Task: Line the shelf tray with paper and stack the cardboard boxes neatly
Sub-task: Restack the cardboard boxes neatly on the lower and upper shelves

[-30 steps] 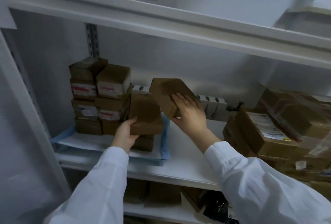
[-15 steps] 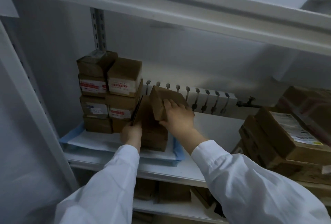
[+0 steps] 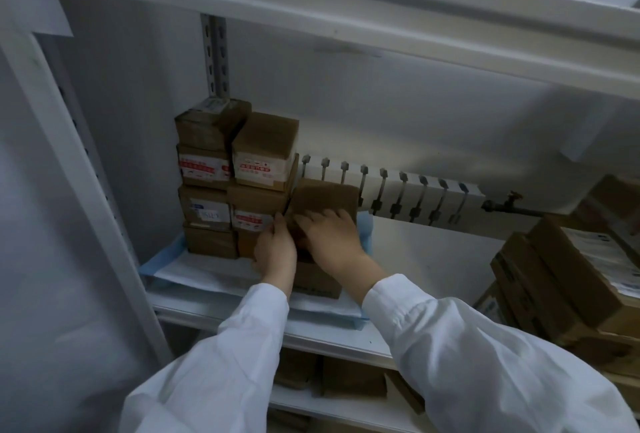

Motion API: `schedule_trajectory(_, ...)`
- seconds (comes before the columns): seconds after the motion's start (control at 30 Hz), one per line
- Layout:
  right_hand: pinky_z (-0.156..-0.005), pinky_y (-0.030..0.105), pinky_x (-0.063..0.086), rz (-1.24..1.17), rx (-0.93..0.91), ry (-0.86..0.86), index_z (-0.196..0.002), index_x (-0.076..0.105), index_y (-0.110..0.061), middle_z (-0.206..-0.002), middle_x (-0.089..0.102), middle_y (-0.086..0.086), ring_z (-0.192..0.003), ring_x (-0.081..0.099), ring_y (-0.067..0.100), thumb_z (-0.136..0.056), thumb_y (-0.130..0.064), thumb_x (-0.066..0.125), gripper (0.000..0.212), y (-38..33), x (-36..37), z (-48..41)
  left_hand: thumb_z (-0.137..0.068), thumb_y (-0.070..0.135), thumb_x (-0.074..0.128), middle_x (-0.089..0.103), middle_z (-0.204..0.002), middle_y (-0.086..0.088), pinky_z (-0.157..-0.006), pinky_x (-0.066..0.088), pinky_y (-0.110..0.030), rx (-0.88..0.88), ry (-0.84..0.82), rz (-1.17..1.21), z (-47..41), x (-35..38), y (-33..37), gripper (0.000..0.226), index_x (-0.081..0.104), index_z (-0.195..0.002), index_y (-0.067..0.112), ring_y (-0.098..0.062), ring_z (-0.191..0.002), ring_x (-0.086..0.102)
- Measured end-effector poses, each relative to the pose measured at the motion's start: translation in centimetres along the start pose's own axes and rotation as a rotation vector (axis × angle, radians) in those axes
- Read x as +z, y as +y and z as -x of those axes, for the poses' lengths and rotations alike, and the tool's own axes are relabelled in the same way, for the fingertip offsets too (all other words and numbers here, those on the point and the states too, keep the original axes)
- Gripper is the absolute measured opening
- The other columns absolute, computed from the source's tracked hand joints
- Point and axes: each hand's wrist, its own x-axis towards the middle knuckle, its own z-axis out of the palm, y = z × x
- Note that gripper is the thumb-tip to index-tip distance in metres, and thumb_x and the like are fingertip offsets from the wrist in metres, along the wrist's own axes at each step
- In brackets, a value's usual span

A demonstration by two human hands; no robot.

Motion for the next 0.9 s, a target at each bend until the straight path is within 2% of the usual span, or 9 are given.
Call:
schedule_trajectory(0.07, -0.108, 0.038, 0.027, -0.176, 0.104, 0.091, -0.135, 0.047, -0.025, -0.140, 0.049, 0.000, -0.129, 0.044, 0.024, -0.096, -0.035, 0.045, 0.040, 0.8, -0.1, 0.3, -0.095, 0.052, 0.034, 0.059, -0.127, -0.010, -0.109, 0.030, -0.050, 0.000, -0.025, 0.065, 0.1, -0.1, 0.0, 0.050, 0.060, -0.120, 0.017, -0.034, -0.120, 0.050)
schedule_trajectory(0.17, -0.116, 0.043, 0.021, -0.465, 0.601, 0.143, -0.146, 0.028, -0.020, -0.154, 0.029, 0.006, -0.141, 0.027, 0.029, -0.093, -0.042, 0.046, 0.060, 2.0, -0.3, 0.2, -0.093, 0.052, 0.040, 0.058, -0.128, -0.006, -0.109, 0.031, -0.049, 0.020, -0.070, 0.105, 0.5, -0.2, 0.1, 0.044, 0.059, -0.119, 0.022, -0.032, -0.121, 0.049)
schedule_trajectory(0.23, -0.111, 0.043, 0.033, -0.945, 0.932, 0.044, -0.146, 0.027, -0.013, -0.149, 0.036, 0.012, -0.135, 0.037, 0.033, -0.092, -0.038, 0.049, 0.063, 2.6, -0.5, -0.1, -0.092, 0.050, 0.047, 0.058, -0.127, -0.004, -0.107, 0.035, -0.043, 0.014, -0.109, 0.183, 0.7, -0.1, 0.2, 0.042, 0.058, -0.121, 0.021, -0.029, -0.119, 0.050)
schedule_trajectory(0.3, -0.098, 0.036, 0.042, -1.402, 1.094, -0.069, -0.141, 0.036, -0.010, -0.139, 0.047, 0.013, -0.123, 0.048, 0.031, -0.094, -0.032, 0.047, 0.054, 2.6, -1.1, -0.2, -0.092, 0.047, 0.050, 0.057, -0.128, -0.003, -0.105, 0.036, -0.040, -0.022, -0.150, 0.243, 1.1, 0.0, 0.4, 0.043, 0.057, -0.124, 0.019, -0.028, -0.119, 0.050)
schedule_trajectory(0.37, -0.087, 0.032, 0.039, -1.487, 1.114, -0.143, -0.136, 0.040, -0.011, -0.130, 0.050, 0.013, -0.113, 0.048, 0.028, -0.095, -0.027, 0.046, 0.045, 2.4, -1.9, 0.2, -0.093, 0.041, 0.050, 0.055, -0.131, -0.004, -0.105, 0.035, -0.039, -0.055, -0.163, 0.272, 1.5, 0.1, 0.5, 0.043, 0.054, -0.129, 0.018, -0.028, -0.121, 0.049)
schedule_trajectory(0.53, -0.093, 0.044, 0.043, -1.639, 1.083, -0.179, -0.134, 0.042, -0.011, -0.122, 0.053, 0.016, -0.120, 0.048, 0.034, -0.096, -0.019, 0.047, 0.039, 2.7, -2.1, 1.1, -0.093, 0.035, 0.052, 0.053, -0.133, -0.005, -0.103, 0.034, -0.038, -0.053, -0.155, 0.289, 1.7, -0.2, 0.9, 0.042, 0.052, -0.131, 0.017, -0.028, -0.123, 0.047)
schedule_trajectory(0.7, -0.101, 0.044, 0.041, -1.658, 0.971, -0.174, -0.141, 0.037, -0.011, -0.139, 0.047, 0.016, -0.127, 0.046, 0.035, -0.098, -0.023, 0.048, 0.045, 2.6, -2.2, 1.4, -0.093, 0.038, 0.051, 0.053, -0.131, -0.004, -0.103, 0.036, -0.039, -0.050, -0.146, 0.232, 1.7, -0.2, 0.7, 0.044, 0.050, -0.131, 0.017, -0.029, -0.120, 0.048)
schedule_trajectory(0.8, -0.107, 0.042, 0.035, -1.449, 0.930, -0.155, -0.145, 0.030, -0.012, -0.146, 0.040, 0.014, -0.133, 0.039, 0.034, -0.100, -0.033, 0.041, 0.051, 2.6, -2.3, 1.2, -0.087, 0.043, 0.054, 0.053, -0.131, -0.009, -0.103, 0.038, -0.047, 0.007, -0.012, 0.080, 1.8, 0.2, 0.8, 0.049, 0.049, -0.126, 0.014, -0.032, -0.119, 0.048)
schedule_trajectory(0.9, -0.110, 0.040, 0.031, -1.345, 0.938, -0.069, -0.150, 0.018, -0.013, -0.154, 0.029, 0.011, -0.139, 0.031, 0.032, -0.100, -0.039, 0.038, 0.060, 3.3, -2.4, 1.0, -0.084, 0.027, 0.062, 0.052, -0.130, -0.014, -0.102, 0.039, -0.050, 0.150, 0.199, 0.009, 3.0, 0.7, 1.9, 0.044, 0.051, -0.122, 0.008, -0.033, -0.121, 0.047)
